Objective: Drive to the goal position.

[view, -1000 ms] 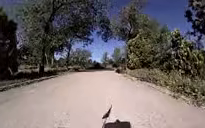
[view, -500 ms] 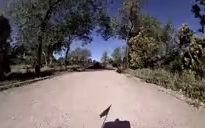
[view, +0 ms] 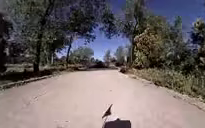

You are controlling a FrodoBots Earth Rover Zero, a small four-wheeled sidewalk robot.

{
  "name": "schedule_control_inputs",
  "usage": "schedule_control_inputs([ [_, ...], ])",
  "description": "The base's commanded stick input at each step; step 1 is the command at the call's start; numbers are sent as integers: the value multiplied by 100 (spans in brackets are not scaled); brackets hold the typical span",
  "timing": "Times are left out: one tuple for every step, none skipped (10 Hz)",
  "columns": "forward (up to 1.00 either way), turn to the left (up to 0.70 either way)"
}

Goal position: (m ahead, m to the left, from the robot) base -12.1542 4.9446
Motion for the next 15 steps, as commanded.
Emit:
schedule_control_inputs([
  [100, 44],
  [100, 44],
  [100, 44],
  [100, 44],
  [100, 44],
  [100, 44],
  [100, 44],
  [10, 94],
  [0, 100],
  [0, 100],
  [0, 100],
  [0, 100],
  [0, 100],
  [0, 100],
  [0, 100],
])
